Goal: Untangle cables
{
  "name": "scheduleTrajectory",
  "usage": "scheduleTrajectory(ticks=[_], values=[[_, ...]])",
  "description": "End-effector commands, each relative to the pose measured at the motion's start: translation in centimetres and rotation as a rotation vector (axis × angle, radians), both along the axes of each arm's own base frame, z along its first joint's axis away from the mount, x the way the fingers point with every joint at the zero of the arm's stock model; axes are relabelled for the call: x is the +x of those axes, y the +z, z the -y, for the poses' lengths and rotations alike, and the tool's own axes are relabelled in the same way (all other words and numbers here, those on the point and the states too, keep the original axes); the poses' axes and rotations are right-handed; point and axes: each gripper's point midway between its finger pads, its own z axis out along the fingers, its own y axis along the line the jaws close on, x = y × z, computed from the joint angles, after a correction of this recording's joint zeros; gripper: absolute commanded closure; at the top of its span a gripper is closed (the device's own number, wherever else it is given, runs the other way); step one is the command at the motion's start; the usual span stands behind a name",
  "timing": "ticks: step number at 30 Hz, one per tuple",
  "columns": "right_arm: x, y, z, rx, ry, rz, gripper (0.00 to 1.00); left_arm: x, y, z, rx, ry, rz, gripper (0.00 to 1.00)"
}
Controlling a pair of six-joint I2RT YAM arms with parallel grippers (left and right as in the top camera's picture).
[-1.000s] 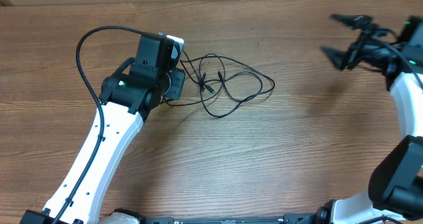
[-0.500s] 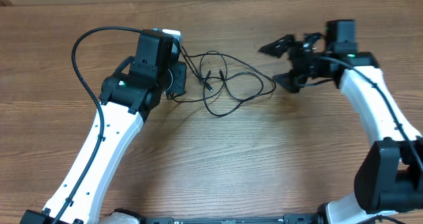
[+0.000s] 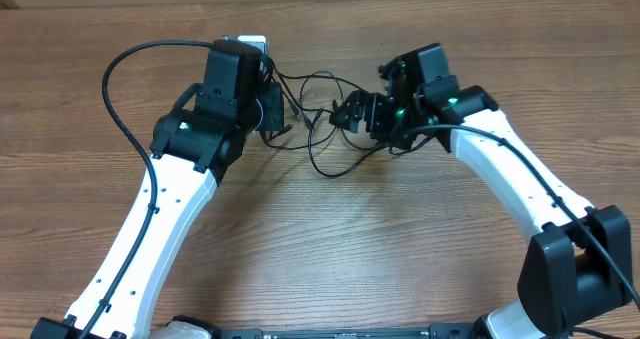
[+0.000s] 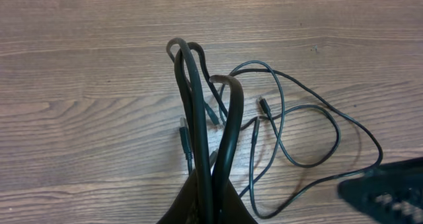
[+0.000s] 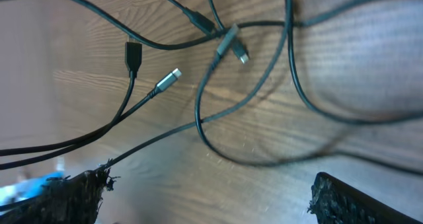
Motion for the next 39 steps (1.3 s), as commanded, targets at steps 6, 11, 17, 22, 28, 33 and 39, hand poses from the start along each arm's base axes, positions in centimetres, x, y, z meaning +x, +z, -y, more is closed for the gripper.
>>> scheduleTrajectory(ticks=[6,11,17,22,28,33,39], values=[[1.1,0.0,-0.8,-0.145,0.027,0.165,0.0,0.1,0.5,0.7,-0.034,-0.007,0.01,0.95],[0.9,-2.2,-0.9,-0.198,0.032,0.126,0.0,0.1,0.5,0.6,-0.028,-0.006,0.012,0.95],[-0.7,-4.8,-1.8,-0.2,0.168,0.074,0.0,0.2,0.6,0.6,-0.03,-0.005,0.018,0.96],[-3.0,-5.1,-4.1,-0.128,0.387,0.104,0.0,0.4,0.7,0.4,-0.02,0.006,0.026,0.95],[-4.3,-5.3,-5.8,-0.148,0.542,0.197,0.0,0.4,0.8,0.3,-0.017,0.011,0.028,0.96],[-4.0,-6.0,-6.5,-0.218,0.57,0.262,0.03,0.4,0.7,0.3,-0.017,0.01,0.028,0.96],[-3.6,-7.4,-6.8,-0.241,0.561,0.311,0.03,0.5,0.8,0.3,-0.017,0.011,0.031,0.96]])
